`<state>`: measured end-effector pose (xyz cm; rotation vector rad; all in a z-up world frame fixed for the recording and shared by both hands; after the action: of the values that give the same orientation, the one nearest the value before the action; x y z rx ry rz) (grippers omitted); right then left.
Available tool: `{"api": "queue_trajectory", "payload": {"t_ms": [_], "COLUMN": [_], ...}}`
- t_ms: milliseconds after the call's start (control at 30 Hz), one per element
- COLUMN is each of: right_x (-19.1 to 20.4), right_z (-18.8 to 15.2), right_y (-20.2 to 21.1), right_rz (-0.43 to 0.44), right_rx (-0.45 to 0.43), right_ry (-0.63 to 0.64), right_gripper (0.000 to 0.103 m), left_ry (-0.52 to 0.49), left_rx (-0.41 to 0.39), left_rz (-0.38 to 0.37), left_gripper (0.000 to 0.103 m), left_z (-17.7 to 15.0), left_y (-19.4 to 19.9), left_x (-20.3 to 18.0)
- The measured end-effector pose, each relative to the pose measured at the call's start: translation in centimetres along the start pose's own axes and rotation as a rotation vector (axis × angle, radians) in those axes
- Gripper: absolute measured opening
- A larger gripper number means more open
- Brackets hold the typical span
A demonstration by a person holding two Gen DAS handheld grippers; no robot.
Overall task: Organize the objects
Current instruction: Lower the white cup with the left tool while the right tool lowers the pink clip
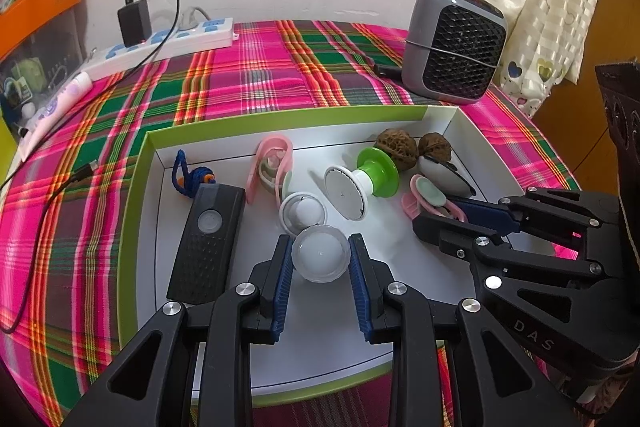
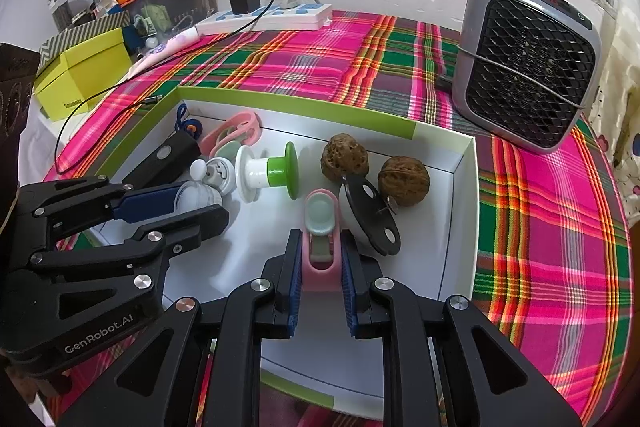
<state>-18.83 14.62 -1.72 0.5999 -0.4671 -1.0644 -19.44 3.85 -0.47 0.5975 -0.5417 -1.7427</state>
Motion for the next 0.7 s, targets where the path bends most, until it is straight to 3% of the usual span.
{"api": "queue_trajectory", "payload": {"t_ms": [567, 700], "right_x": [0.20, 0.30], "right_z": [-0.26, -0.21], "right_y": [0.23, 0.34], "right_rz": [-0.001, 0.008], "right_rx": [-0.001, -0.003], "right_ry": [0.003, 0.008], "right_gripper": [0.021, 0.026], "left_ry": [0.005, 0.007], "left_rx": [0.002, 0.003], "left_rz": [0.008, 0.013], "left_gripper": [0.038, 0.040], "left_z": [0.01, -0.04], "left_y": [0.07, 0.13], "left_x": [0.33, 0.46]}}
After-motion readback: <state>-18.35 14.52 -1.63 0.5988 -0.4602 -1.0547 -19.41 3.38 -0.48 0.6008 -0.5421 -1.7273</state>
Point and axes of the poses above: each gripper's, at about its wrist camera, not at the fingertips, and y roughly against the way its jaws point, x to its left, z to its top, the point moved 3 cm from there along -y, roughly the way its jaws point, and after that the axes turned 12 degrees about -x, right-handed, at the moved point
